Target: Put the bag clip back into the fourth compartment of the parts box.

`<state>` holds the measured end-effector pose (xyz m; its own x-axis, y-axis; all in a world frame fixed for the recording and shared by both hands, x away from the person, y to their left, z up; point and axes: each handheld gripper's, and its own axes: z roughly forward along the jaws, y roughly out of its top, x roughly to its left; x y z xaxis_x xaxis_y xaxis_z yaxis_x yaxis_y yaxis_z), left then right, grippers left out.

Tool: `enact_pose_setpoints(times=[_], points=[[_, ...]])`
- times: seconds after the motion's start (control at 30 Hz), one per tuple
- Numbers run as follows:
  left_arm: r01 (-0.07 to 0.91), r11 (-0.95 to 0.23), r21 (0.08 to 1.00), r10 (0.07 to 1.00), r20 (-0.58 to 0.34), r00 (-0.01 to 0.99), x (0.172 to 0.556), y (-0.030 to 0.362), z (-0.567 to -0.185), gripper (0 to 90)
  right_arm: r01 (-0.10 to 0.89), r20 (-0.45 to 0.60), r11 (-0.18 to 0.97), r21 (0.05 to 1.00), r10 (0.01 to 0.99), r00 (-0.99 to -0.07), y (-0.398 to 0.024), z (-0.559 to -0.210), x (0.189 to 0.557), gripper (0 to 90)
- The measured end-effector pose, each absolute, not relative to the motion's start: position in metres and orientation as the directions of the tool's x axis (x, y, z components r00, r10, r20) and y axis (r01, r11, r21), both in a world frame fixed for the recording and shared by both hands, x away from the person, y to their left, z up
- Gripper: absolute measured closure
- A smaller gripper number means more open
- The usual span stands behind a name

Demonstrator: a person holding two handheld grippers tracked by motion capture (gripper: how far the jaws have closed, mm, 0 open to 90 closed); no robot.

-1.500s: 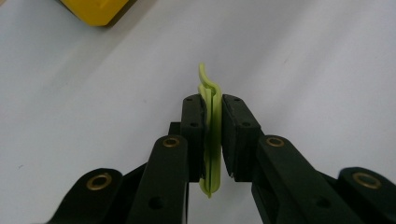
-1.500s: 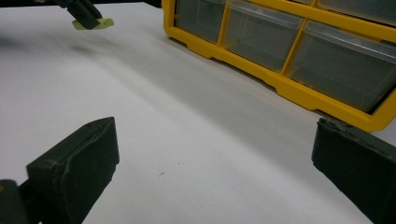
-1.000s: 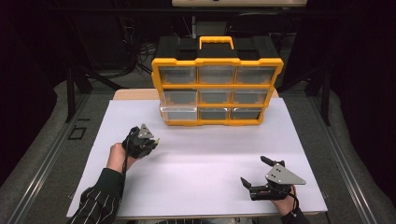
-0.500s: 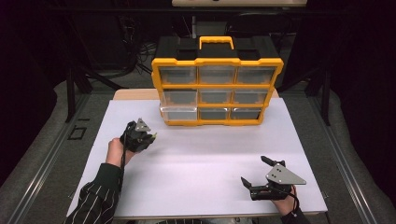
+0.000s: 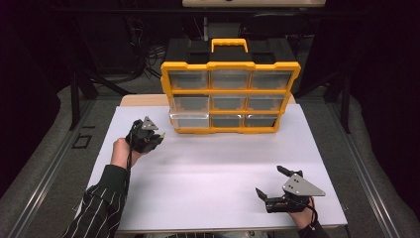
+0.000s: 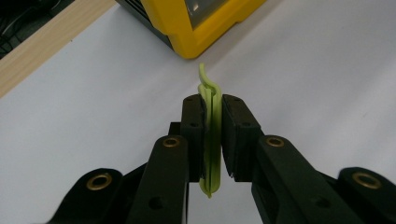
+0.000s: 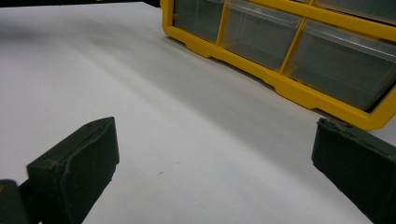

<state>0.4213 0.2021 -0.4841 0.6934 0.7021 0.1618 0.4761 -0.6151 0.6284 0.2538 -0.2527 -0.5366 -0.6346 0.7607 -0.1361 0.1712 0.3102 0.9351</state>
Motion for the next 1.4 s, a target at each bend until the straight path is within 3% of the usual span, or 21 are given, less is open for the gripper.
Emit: enact_pose_setpoints(times=[1.4], points=[[0.440, -0.607, 0.662, 0.705, 0.194, 0.682, 0.439, 0.201, -0.436, 80.3, 0.167, -0.139, 0.310, 0.936, 0.761, -0.634, -0.253, -0.536, 0.254, 0.2]])
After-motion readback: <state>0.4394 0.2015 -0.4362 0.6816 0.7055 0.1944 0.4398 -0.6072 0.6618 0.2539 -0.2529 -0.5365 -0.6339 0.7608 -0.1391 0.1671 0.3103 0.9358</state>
